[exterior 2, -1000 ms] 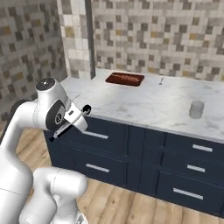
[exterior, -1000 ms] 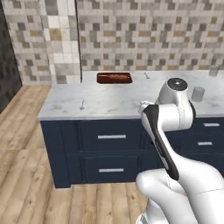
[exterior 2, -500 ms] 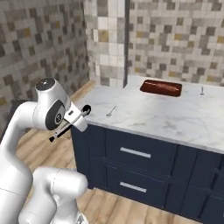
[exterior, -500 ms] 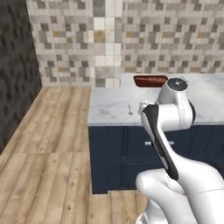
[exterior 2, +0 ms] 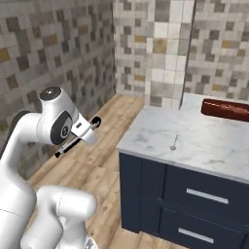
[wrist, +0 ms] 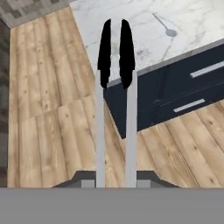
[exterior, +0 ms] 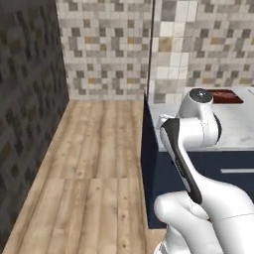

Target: Take the tongs from the drawer on the right and place them on the dining counter next to the tray containing the kebab skewer.

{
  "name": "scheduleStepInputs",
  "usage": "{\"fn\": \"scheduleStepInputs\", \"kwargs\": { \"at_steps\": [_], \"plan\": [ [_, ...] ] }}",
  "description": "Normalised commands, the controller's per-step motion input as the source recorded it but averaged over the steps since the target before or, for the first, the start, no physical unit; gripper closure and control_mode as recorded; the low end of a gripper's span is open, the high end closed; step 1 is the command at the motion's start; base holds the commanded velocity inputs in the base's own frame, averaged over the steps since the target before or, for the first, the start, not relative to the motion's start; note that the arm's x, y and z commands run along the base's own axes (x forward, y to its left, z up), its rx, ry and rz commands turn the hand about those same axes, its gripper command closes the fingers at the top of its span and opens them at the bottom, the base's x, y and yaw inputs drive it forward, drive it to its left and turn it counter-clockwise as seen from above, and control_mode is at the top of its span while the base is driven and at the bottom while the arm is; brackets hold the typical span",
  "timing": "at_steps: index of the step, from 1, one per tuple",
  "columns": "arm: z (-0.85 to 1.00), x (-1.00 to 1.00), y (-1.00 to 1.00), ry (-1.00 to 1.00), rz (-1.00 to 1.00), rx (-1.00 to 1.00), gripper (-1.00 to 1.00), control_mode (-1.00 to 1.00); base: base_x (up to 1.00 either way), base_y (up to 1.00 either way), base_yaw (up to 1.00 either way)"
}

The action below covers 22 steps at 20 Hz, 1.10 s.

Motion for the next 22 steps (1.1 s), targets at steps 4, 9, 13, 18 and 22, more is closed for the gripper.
{"fn": "scheduleStepInputs", "kwargs": {
  "at_steps": [4,9,13,18,22],
  "plan": [
    [0.00,0.00,0.00,0.00,0.00,0.00,1.00,1.00,0.59,1.00,0.00],
    [0.00,0.00,0.00,0.00,0.00,0.00,1.00,1.00,0.98,1.00,-0.02],
    [0.00,0.00,0.00,0.00,0.00,0.00,1.00,1.00,1.00,0.99,-0.16],
    [0.00,0.00,0.00,0.00,0.00,0.00,1.00,1.00,1.00,0.21,-0.05],
    [0.00,0.00,0.00,0.00,0.00,0.00,1.00,1.00,1.00,-0.22,0.00]
  ]
}}
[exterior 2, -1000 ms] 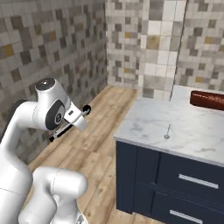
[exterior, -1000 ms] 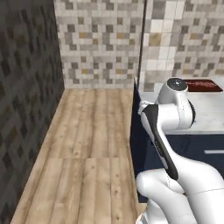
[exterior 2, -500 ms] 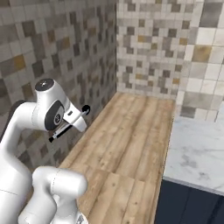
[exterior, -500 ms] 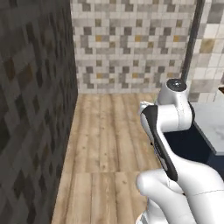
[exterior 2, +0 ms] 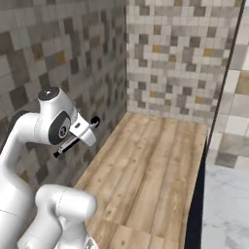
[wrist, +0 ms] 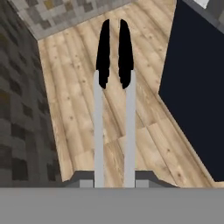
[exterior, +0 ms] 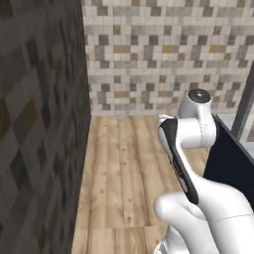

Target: Take the tongs from the drawer on the right and place them on the dining counter next to the tray containing the kebab skewer.

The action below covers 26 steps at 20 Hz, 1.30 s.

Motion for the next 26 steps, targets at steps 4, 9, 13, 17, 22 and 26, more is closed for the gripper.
{"fn": "scheduleStepInputs", "kwargs": {
  "at_steps": [4,9,13,17,22,26],
  "plan": [
    [0.00,0.00,0.00,0.00,0.00,0.00,1.00,1.00,1.00,-0.46,-0.05],
    [0.00,0.00,0.00,0.00,0.00,0.00,1.00,1.00,1.00,-0.23,-0.20],
    [0.00,0.00,0.00,0.00,0.00,0.00,1.00,1.00,1.00,0.00,-0.36],
    [0.00,0.00,0.00,0.00,0.00,0.00,1.00,1.00,1.00,0.01,-0.39],
    [0.00,0.00,0.00,0.00,0.00,0.00,1.00,1.00,1.00,0.13,-0.40],
    [0.00,0.00,0.00,0.00,0.00,0.00,1.00,1.00,1.00,0.23,-0.51]
  ]
}}
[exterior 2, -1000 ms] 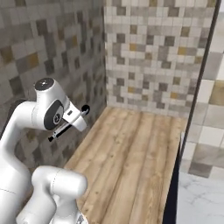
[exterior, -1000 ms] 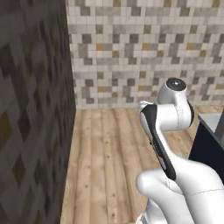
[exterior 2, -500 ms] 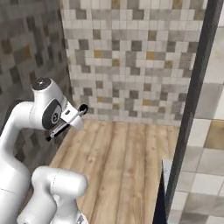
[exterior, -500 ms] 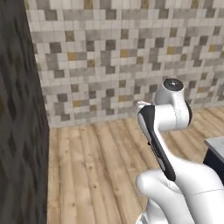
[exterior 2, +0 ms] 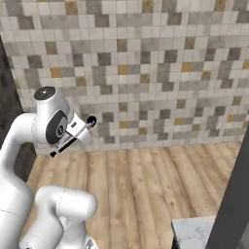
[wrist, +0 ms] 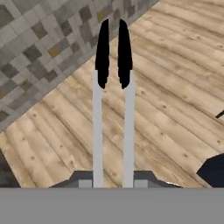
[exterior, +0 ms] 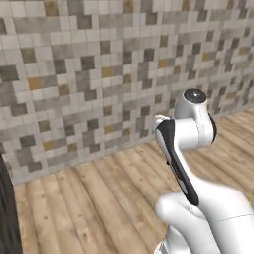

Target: Take the tongs from the drawer on the right and place them on the dining counter next to the tray containing the kebab skewer.

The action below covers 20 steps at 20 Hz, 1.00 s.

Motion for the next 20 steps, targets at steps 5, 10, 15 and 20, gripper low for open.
{"fn": "scheduleStepInputs", "kwargs": {
  "at_steps": [5,10,15,20],
  "plan": [
    [0.00,0.00,0.00,0.00,0.00,0.00,1.00,1.00,1.00,0.06,-0.61],
    [0.00,0.00,0.00,0.00,0.00,0.00,1.00,1.00,1.00,0.00,-0.65],
    [0.00,0.00,0.00,0.00,0.00,0.00,1.00,1.00,1.00,0.00,-0.69],
    [0.00,0.00,0.00,0.00,0.00,0.00,1.00,1.00,0.93,0.00,-0.74]
  ]
}}
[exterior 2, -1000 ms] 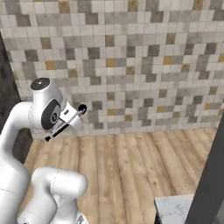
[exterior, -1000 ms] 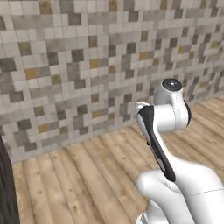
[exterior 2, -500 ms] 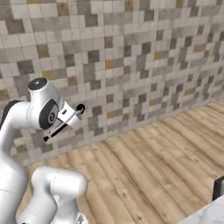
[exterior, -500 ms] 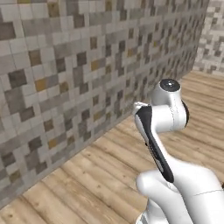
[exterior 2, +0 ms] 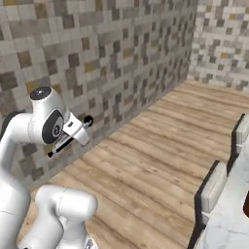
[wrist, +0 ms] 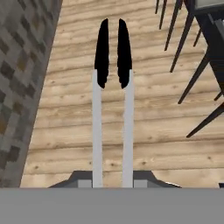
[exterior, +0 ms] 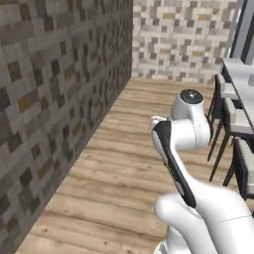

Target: Take the tongs from the drawer on the right and place them on the dining counter next to the tray containing the kebab skewer.

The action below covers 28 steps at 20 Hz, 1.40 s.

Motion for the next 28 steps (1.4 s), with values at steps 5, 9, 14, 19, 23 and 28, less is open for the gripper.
{"fn": "scheduleStepInputs", "kwargs": {
  "at_steps": [5,9,14,19,23,28],
  "plan": [
    [0.00,0.00,0.00,0.00,0.00,0.00,1.00,1.00,0.73,0.00,-0.81],
    [0.00,0.00,0.00,0.00,0.00,0.00,1.00,1.00,0.49,0.01,-0.86],
    [0.00,0.00,0.00,0.00,0.00,0.00,1.00,1.00,0.01,0.12,-0.89],
    [0.00,0.00,0.00,0.00,0.00,0.00,1.00,1.00,-0.37,0.51,-0.85],
    [0.00,0.00,0.00,0.00,0.00,0.00,1.00,1.00,-0.26,0.83,-0.76],
    [0.00,0.00,0.00,0.00,0.00,0.00,1.00,1.00,-0.22,1.00,-0.69]
  ]
}}
